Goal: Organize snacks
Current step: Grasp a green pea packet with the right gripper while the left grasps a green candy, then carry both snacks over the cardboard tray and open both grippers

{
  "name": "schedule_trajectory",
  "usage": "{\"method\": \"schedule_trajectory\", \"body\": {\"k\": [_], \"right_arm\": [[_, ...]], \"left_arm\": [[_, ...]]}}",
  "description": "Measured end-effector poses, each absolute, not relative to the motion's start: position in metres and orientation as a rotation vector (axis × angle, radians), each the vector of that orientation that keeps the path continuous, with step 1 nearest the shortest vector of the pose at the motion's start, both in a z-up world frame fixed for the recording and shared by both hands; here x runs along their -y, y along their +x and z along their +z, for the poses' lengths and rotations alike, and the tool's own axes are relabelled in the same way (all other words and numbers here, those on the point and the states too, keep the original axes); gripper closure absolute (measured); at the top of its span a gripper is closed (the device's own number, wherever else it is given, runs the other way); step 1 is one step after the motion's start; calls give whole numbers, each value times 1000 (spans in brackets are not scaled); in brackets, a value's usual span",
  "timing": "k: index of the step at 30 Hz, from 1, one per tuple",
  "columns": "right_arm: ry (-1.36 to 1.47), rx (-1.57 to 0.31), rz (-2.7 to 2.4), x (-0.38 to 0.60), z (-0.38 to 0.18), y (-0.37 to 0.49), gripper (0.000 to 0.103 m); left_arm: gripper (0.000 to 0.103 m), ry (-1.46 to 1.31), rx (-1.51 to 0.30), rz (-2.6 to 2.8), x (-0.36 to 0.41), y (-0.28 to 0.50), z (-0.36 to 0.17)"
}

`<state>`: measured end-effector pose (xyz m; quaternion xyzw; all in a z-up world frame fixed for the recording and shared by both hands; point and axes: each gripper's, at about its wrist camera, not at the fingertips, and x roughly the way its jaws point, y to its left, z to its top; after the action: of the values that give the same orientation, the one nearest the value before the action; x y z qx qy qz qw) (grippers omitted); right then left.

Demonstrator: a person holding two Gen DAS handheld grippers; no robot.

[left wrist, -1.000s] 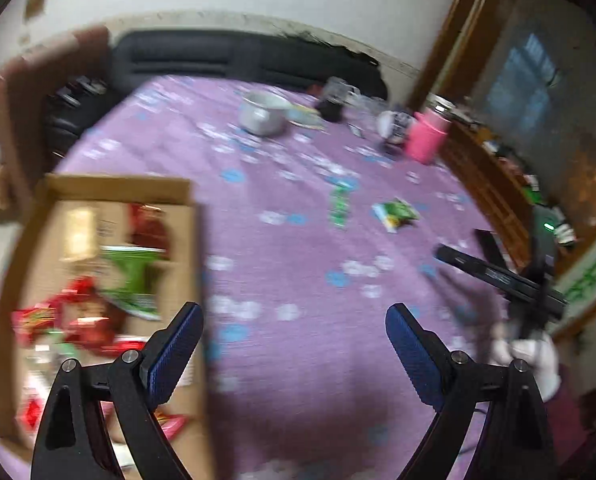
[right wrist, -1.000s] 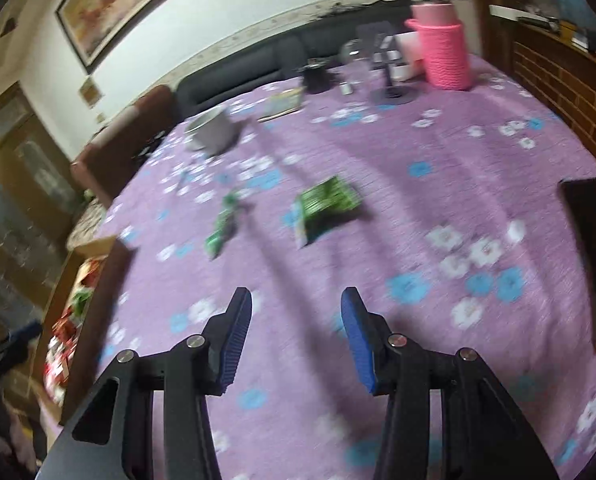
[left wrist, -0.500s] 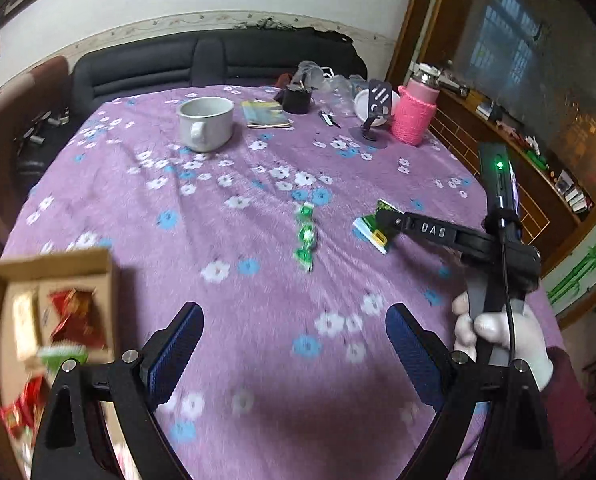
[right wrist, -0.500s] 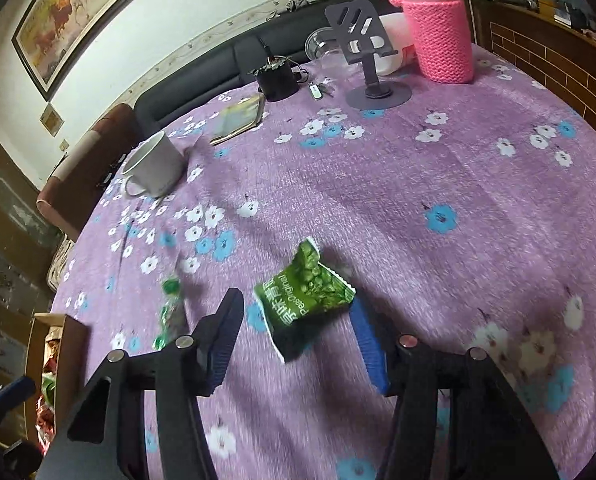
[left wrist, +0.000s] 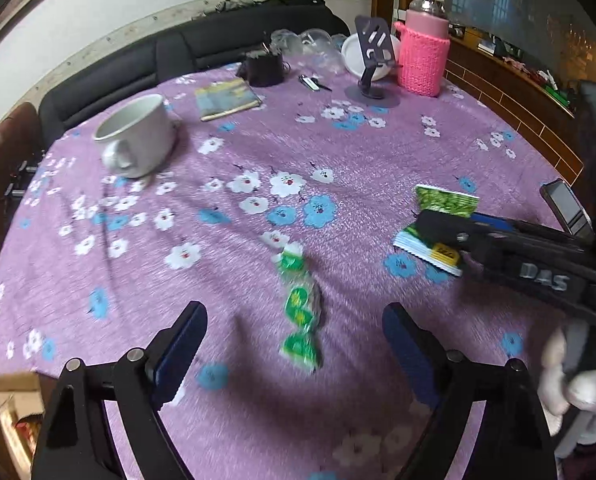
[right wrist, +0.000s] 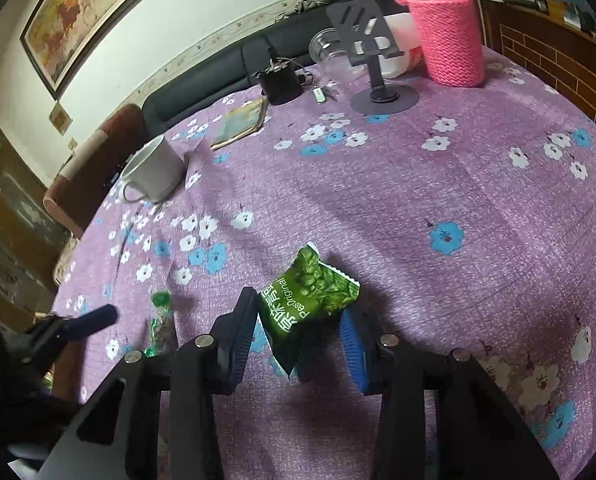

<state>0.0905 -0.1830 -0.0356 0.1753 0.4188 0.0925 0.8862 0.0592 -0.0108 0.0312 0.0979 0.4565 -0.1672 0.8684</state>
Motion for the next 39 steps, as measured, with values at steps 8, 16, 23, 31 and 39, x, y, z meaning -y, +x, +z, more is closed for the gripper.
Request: {"method": "schedule_trajectory", "body": {"k": [8, 16, 23, 31, 39], "right_arm": [[406, -873, 211, 188, -36, 90, 64], [401, -820, 265, 180, -23, 80, 64], [410, -819, 286, 173, -23, 74, 64], [433, -821, 286, 181, -23, 76, 64], [434, -821, 293, 180, -23, 75, 64]], "left_arm": [[72, 182, -999, -383, 10, 78, 22], [80, 109, -962, -388, -10, 58, 38], [80, 94, -930, -383, -20, 39, 55], [34, 185, -923, -430, 7, 59, 31], [82, 201, -956, -434, 7, 66, 24]]}}
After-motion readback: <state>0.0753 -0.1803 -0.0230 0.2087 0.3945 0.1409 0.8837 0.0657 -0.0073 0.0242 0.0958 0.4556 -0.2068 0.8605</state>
